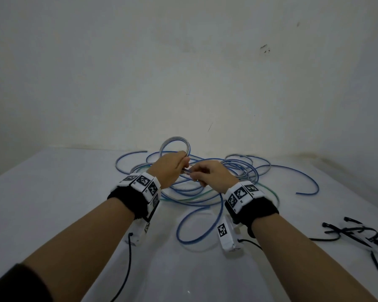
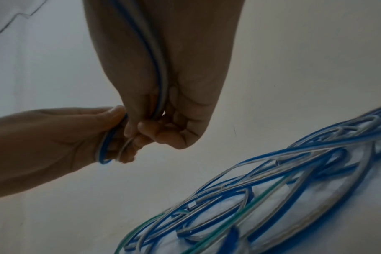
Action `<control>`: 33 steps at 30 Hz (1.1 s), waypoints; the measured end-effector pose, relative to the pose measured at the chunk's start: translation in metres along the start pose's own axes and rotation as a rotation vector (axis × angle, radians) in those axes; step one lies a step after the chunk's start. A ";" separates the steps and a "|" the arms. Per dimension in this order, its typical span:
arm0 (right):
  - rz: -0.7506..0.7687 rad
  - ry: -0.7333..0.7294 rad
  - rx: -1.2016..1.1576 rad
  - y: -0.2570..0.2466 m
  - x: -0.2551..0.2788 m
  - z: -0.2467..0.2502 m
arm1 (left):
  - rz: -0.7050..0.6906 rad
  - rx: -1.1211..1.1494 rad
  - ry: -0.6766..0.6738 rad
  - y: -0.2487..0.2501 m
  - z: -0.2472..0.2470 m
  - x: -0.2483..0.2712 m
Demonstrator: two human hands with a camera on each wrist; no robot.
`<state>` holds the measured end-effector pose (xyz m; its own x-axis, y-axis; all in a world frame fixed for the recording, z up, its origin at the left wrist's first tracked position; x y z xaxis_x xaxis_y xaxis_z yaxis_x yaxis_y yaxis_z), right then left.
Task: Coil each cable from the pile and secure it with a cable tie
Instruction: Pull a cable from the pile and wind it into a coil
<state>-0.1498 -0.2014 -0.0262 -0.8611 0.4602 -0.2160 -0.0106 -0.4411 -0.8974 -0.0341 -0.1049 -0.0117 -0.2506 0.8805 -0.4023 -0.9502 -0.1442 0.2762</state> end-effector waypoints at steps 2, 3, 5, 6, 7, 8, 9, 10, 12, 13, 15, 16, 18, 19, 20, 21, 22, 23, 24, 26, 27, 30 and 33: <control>-0.008 -0.019 0.016 0.000 0.001 0.002 | 0.039 -0.157 0.035 -0.008 0.004 -0.001; -0.011 -0.025 0.025 0.001 0.001 0.004 | 0.077 -0.219 0.062 -0.014 0.007 -0.001; -0.018 -0.020 0.055 0.004 0.003 0.011 | 0.153 -0.307 0.103 -0.027 0.014 -0.001; -0.025 -0.012 0.080 0.006 0.005 0.015 | 0.197 -0.346 0.112 -0.033 0.017 -0.001; -0.037 -0.003 0.104 0.008 0.006 0.019 | 0.248 -0.376 0.112 -0.039 0.020 0.000; -0.048 0.006 0.128 0.010 0.008 0.022 | 0.297 -0.399 0.115 -0.044 0.023 0.001; -0.057 0.020 0.150 0.012 0.010 0.025 | 0.346 -0.409 0.117 -0.049 0.026 0.001; -0.070 0.042 0.169 0.015 0.011 0.028 | 0.385 -0.406 0.124 -0.053 0.029 0.002; -0.110 0.106 0.190 0.020 0.013 0.034 | 0.454 -0.368 0.143 -0.062 0.034 0.005; -0.133 0.142 0.189 0.023 0.014 0.037 | 0.485 -0.336 0.138 -0.067 0.035 0.007; -0.173 0.213 0.180 0.027 0.014 0.041 | 0.510 -0.235 0.094 -0.075 0.033 0.007; -0.190 0.243 0.154 0.027 0.014 0.042 | 0.495 -0.162 0.058 -0.076 0.031 0.008; -0.218 0.289 0.011 0.027 0.014 0.042 | 0.434 -0.021 -0.020 -0.071 0.026 0.010; -0.221 0.300 -0.093 0.025 0.014 0.041 | 0.396 0.025 -0.050 -0.065 0.025 0.012; -0.215 0.298 -0.173 0.022 0.015 0.040 | 0.366 0.052 -0.089 -0.060 0.024 0.014; -0.203 0.288 -0.219 0.019 0.015 0.038 | 0.343 0.070 -0.130 -0.056 0.023 0.016; -0.193 0.268 -0.254 0.016 0.016 0.037 | 0.334 0.085 -0.175 -0.053 0.021 0.018; -0.188 0.245 -0.298 0.013 0.016 0.035 | 0.329 0.101 -0.220 -0.054 0.017 0.020; -0.191 0.227 -0.355 0.010 0.016 0.034 | 0.338 0.133 -0.258 -0.055 0.014 0.021; -0.203 0.229 -0.511 0.007 0.016 0.032 | 0.379 0.207 -0.306 -0.058 0.009 0.023; -0.202 0.242 -0.617 0.006 0.015 0.032 | 0.386 0.220 -0.319 -0.058 0.007 0.024; -0.151 0.267 -0.954 0.001 0.011 0.035 | 0.329 0.239 -0.361 -0.052 0.005 0.027; -0.096 0.272 -1.029 -0.004 0.008 0.035 | 0.282 0.383 -0.414 -0.044 0.006 0.028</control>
<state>-0.1743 -0.2226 -0.0105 -0.7358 0.6710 -0.0919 0.4712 0.4098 -0.7811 0.0014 -0.0709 -0.0298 -0.3163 0.9451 0.0821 -0.7053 -0.2922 0.6459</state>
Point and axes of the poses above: each hand's wrist, its own x-axis away from the middle knuckle, its own z-axis out of the back of the hand, y = z × x, the point moved 3 cm from there along -x, towards the middle knuckle, and after that the axes turned 10 degrees about -x, right-handed, at the moved point
